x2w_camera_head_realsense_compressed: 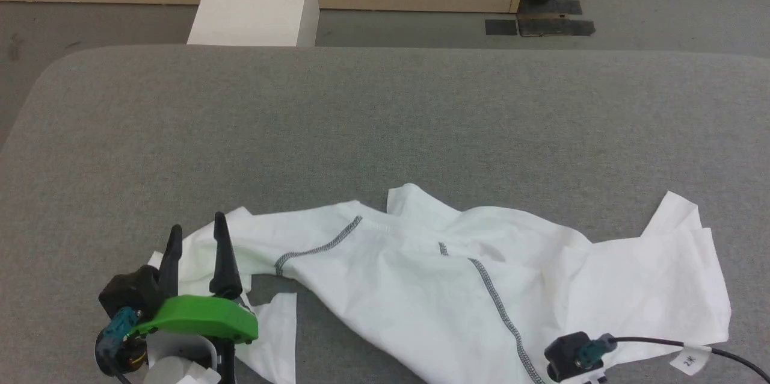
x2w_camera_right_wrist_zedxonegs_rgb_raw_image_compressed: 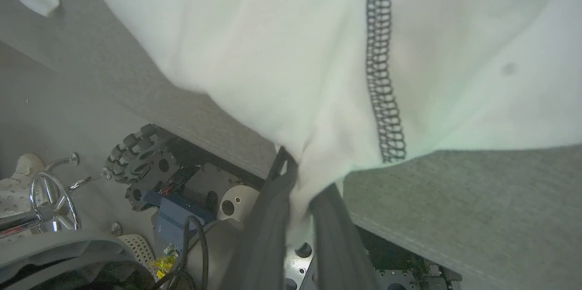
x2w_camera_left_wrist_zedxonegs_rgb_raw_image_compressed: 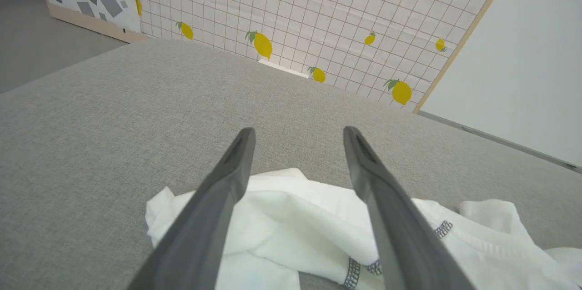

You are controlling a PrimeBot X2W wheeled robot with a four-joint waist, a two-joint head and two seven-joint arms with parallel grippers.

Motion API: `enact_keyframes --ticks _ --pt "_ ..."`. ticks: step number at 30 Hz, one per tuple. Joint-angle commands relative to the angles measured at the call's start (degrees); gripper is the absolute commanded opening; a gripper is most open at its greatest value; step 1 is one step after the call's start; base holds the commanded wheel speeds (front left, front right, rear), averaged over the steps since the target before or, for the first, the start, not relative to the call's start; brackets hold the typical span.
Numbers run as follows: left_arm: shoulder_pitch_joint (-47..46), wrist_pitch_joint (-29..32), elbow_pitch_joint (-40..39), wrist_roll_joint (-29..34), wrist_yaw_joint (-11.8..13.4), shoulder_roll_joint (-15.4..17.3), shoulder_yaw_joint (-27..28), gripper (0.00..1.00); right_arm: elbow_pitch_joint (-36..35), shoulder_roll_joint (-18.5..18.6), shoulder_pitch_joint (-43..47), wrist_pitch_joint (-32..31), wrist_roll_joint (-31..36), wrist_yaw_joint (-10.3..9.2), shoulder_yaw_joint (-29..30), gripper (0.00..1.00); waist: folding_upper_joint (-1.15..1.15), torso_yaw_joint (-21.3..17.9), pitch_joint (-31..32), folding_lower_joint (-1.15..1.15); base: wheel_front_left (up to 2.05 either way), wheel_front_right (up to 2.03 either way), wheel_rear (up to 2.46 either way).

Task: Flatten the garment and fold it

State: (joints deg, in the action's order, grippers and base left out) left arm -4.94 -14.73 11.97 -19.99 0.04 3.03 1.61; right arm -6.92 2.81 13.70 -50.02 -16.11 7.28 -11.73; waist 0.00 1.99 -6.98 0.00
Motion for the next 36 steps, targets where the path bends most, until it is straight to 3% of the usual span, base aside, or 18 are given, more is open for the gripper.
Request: enact_keyframes --ticks 1,2,3,4,10,16,20,26,32,36 --pt "0.54 -0.27 0.32 0.01 -0.11 -0.15 0.19 1.0 -2.24 0.07 1.55 -0.6 0.0 0.21 0.97 0.0 0.0 -1.09 1.04 0.0 0.0 0.0 0.0" --pt "0.6 -0.27 0.5 0.02 -0.2 -0.15 0.22 1.0 -3.7 0.07 2.12 -0.06 -0.05 0.21 1.74 0.23 0.0 -1.33 1.21 0.0 0.0 0.0 0.0" --pt "0.64 -0.27 0.66 0.11 -0.3 -0.15 0.29 1.0 -5.09 0.07 2.5 0.8 0.43 0.21 2.44 0.71 0.0 -1.69 1.44 0.0 0.0 0.0 0.0" --pt "0.66 -0.27 0.83 0.18 -0.42 -0.15 0.23 1.0 -5.87 0.07 2.87 1.32 0.76 0.21 3.0 1.0 0.0 -1.87 1.58 0.0 0.0 0.0 0.0" --pt "0.66 -0.27 1.99 1.37 -1.22 0.11 -0.36 1.0 -10.84 0.07 4.08 7.01 -0.88 0.21 9.69 1.0 0.0 -3.24 2.38 0.0 0.0 0.0 0.0" --pt "-2.09 2.45 3.93 4.67 -2.21 2.42 -3.81 1.0 -14.01 0.07 1.95 15.37 0.71 0.21 17.54 1.0 0.0 -4.18 1.31 0.0 0.0 0.0 0.0" --pt "-6.2 9.34 6.08 7.85 -2.9 4.96 -7.19 1.0 -12.71 0.07 -1.81 22.62 2.82 0.21 19.06 1.0 0.0 -4.87 -0.44 0.0 0.0 0.0 0.0" --pt "-13.84 22.89 9.74 9.53 -6.73 10.98 -13.63 1.0 -8.64 0.07 -7.02 28.16 4.6 0.21 16.75 1.0 0.0 -6.8 -4.01 0.0 0.0 0.0 0.0" --pt "-18.77 34.67 10.69 3.37 -7.49 16.56 -23.76 1.0 -5.83 0.07 -10.5 30.5 3.61 0.21 14.5 1.0 0.0 -8.6 -7.6 0.0 0.0 0.0 0.0" --pt "-19.99 41.95 11.94 -2.33 -7.51 18.34 -26.41 1.0 -4.56 0.07 -11.86 31.5 3.15 0.21 13.47 1.0 0.0 -9.62 -8.93 0.0 0.0 0.0 0.0"
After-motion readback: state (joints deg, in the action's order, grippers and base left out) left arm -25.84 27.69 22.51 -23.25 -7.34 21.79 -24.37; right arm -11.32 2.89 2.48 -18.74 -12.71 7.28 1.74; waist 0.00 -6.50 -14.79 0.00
